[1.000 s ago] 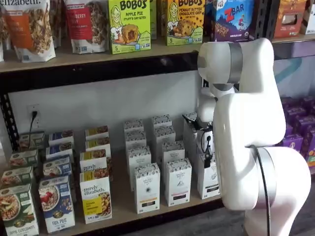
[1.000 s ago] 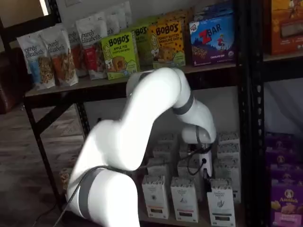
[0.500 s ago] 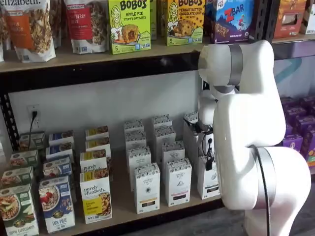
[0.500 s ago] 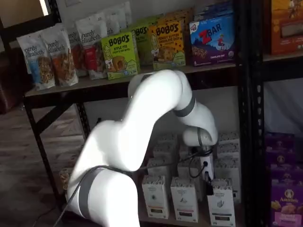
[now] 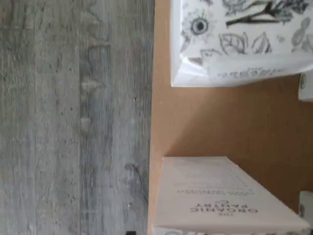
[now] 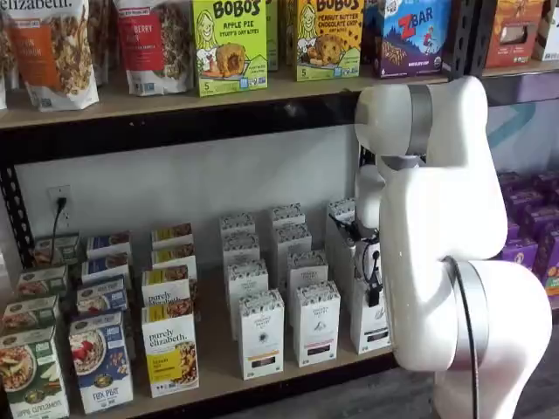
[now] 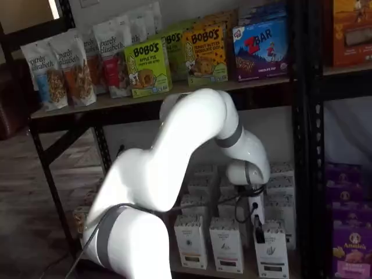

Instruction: Pick up the white box with a green strip in the middle, on the bottom shelf, the sixth box from the left

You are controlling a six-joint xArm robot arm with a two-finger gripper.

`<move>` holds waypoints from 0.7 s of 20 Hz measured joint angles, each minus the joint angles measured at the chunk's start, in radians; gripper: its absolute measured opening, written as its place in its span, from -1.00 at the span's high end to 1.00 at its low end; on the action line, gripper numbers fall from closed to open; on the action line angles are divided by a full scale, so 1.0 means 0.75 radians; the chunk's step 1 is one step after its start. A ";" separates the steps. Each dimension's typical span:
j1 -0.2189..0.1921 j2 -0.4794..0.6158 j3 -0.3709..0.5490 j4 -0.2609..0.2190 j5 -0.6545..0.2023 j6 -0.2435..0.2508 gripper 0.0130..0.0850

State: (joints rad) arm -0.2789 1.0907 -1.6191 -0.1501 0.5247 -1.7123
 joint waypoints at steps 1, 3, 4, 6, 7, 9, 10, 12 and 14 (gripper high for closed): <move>-0.002 0.004 0.002 0.001 -0.015 -0.003 -1.00; -0.004 0.014 0.006 0.010 -0.039 -0.012 -1.00; -0.005 0.019 0.005 0.015 -0.045 -0.017 -1.00; -0.008 0.026 0.002 0.036 -0.052 -0.038 -1.00; -0.008 0.028 0.001 0.044 -0.052 -0.046 -1.00; -0.010 0.029 0.001 0.057 -0.054 -0.059 -1.00; -0.011 0.029 0.002 0.061 -0.055 -0.063 -0.89; -0.013 0.026 0.005 0.063 -0.055 -0.067 -0.78; -0.015 0.022 0.008 0.070 -0.053 -0.075 -0.67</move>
State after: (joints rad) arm -0.2899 1.1070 -1.6130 -0.0977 0.4853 -1.7687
